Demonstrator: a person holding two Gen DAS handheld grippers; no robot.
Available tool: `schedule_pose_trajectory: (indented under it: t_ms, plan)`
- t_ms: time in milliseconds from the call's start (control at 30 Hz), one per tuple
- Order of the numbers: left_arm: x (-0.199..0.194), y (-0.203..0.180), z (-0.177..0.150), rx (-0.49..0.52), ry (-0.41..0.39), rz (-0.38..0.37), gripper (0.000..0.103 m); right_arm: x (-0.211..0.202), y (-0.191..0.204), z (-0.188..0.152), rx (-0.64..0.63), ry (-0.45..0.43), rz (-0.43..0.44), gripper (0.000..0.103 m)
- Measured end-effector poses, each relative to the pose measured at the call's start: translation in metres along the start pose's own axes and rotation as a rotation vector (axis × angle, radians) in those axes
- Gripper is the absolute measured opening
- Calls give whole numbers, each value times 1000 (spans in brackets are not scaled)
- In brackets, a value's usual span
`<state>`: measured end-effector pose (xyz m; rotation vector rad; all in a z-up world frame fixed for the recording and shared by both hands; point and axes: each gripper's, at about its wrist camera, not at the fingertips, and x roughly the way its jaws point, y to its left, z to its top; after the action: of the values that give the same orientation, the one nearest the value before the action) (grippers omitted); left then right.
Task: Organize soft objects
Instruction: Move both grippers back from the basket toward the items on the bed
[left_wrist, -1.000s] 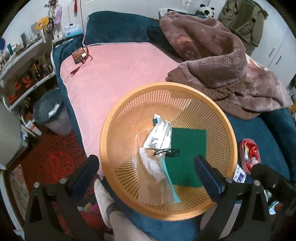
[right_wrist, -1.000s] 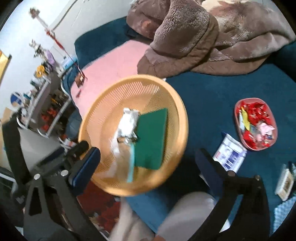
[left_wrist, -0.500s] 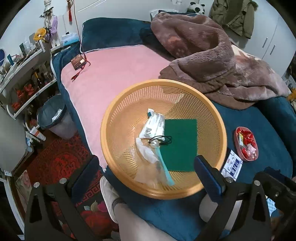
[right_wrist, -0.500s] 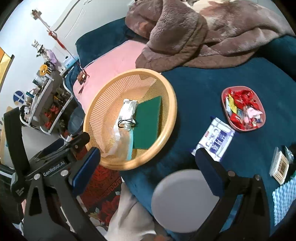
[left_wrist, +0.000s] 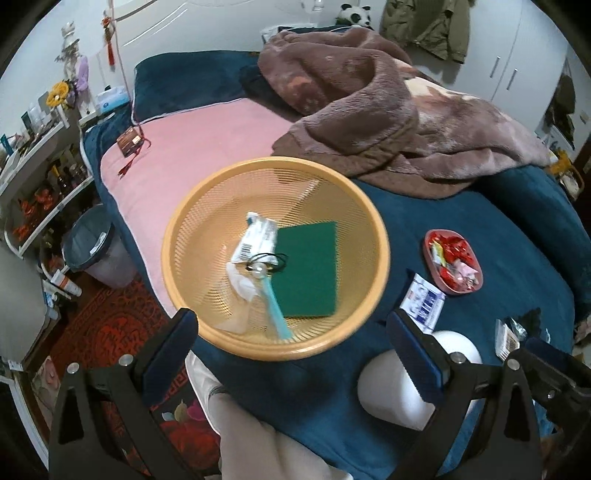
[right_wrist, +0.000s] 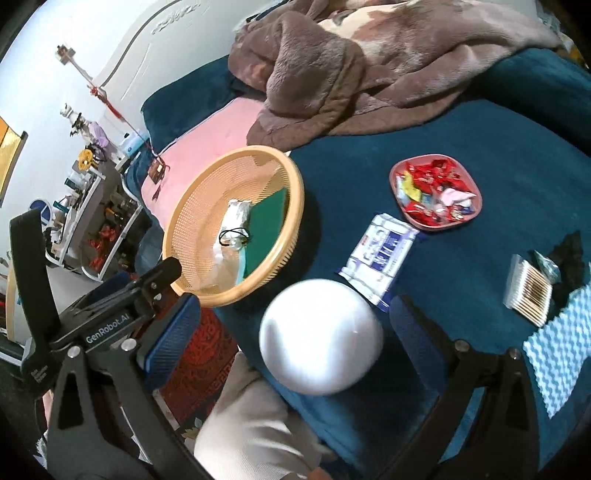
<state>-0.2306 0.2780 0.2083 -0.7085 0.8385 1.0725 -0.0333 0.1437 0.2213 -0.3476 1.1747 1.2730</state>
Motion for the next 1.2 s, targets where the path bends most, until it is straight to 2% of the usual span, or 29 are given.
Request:
schedule_pose_trajectory:
  t_ms: [400,1200]
  plan:
    - [-22,-54,-20,85,-11,-40,102,-39,-42,-24,71,-38,-20,103]
    - [-26,-161,-56,280,19,-105,102,-83,-136,-66,228,-75,-81,103]
